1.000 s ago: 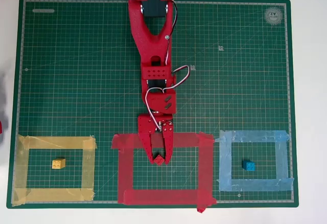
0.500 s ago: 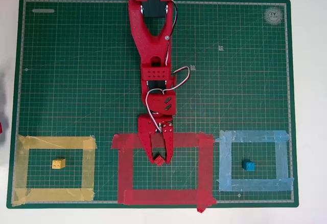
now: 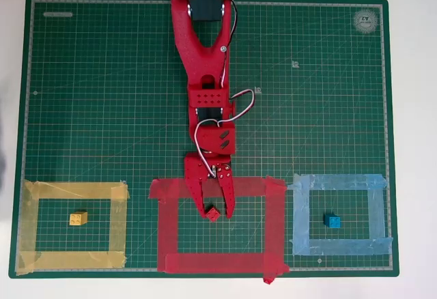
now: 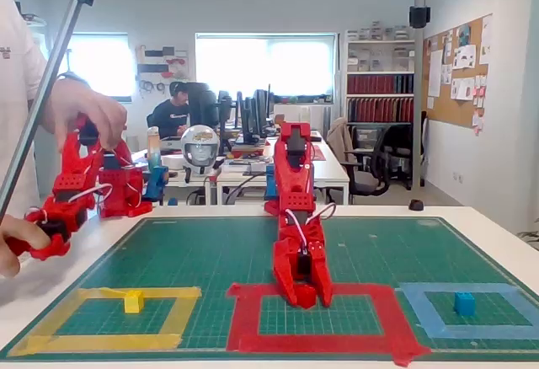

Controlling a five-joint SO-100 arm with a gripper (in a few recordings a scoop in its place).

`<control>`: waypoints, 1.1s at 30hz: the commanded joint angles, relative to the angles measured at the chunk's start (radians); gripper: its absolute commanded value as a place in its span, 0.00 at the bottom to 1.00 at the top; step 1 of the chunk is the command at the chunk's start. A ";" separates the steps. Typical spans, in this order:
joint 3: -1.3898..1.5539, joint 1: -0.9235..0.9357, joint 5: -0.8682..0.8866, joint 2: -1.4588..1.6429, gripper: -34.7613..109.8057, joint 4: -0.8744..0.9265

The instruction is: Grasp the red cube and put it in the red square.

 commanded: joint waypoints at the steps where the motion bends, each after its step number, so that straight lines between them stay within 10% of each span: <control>1: 0.025 -0.005 -0.009 0.186 0.38 0.060; 12: 0.184 0.023 0.112 0.732 0.38 0.414; 33: 1.546 -0.091 0.147 2.154 0.25 0.807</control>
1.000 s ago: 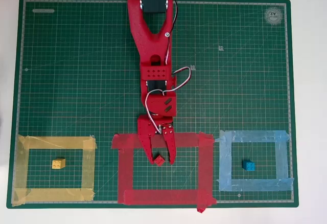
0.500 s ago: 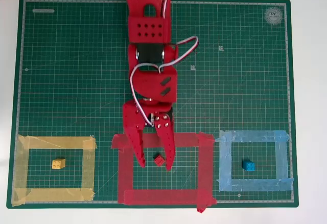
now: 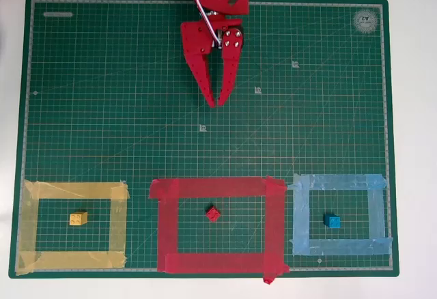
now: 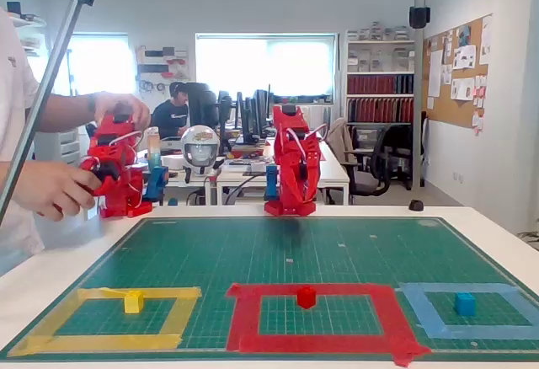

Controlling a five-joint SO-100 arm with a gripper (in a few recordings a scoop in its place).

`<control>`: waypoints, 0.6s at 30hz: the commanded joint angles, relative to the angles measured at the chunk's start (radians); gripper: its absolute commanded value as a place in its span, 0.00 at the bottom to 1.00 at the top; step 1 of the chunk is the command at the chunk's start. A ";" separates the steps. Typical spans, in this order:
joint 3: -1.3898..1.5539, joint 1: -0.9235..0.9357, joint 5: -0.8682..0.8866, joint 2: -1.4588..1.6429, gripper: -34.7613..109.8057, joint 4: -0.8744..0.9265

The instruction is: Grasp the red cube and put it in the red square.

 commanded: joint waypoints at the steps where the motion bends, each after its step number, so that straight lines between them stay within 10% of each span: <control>1: 0.152 -0.008 0.008 0.206 0.25 0.029; 18: 0.252 0.034 -0.006 0.577 0.25 0.775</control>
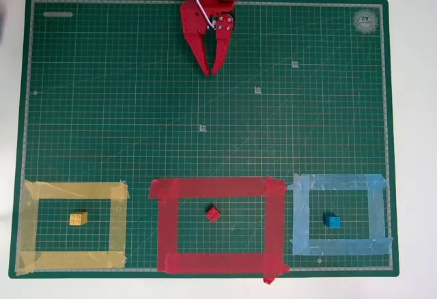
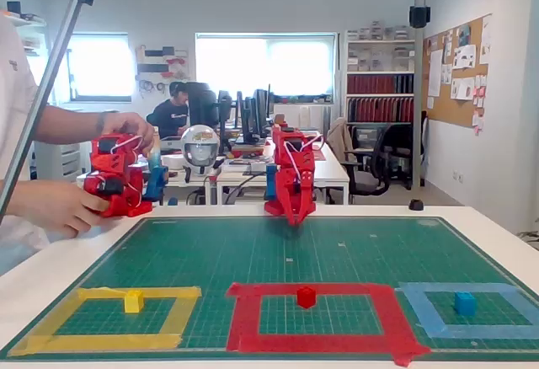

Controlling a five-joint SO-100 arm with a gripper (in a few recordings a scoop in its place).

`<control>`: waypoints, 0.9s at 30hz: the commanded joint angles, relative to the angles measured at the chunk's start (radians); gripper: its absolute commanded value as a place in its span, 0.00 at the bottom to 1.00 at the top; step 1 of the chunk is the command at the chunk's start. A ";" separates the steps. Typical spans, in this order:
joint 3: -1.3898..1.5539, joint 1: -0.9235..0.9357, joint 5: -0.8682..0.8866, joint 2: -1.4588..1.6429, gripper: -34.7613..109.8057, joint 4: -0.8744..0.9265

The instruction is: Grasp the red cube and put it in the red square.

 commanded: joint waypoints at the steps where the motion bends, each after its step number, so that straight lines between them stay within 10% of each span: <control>1: 0.006 0.006 -0.006 0.095 0.25 0.258; 27: 0.006 0.067 0.002 0.287 0.25 0.566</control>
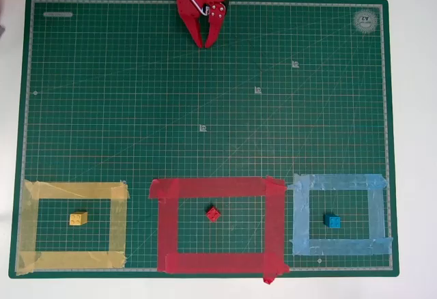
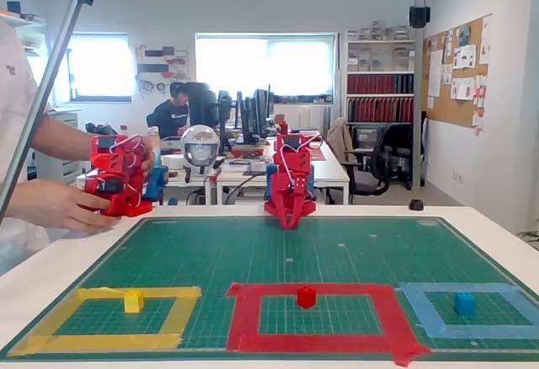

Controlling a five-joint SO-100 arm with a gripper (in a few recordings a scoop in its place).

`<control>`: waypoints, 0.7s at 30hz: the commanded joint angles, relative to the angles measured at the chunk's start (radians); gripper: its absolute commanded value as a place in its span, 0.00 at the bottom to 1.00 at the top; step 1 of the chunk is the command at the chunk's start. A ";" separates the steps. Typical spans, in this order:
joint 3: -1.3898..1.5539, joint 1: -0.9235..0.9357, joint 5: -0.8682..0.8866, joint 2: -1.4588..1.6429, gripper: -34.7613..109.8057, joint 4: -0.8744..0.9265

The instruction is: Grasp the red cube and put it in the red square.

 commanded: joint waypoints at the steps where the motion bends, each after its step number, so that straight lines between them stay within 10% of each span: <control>1: 0.005 -0.003 -0.002 0.037 0.25 0.025; 21: 0.005 0.066 -0.002 0.037 0.25 0.025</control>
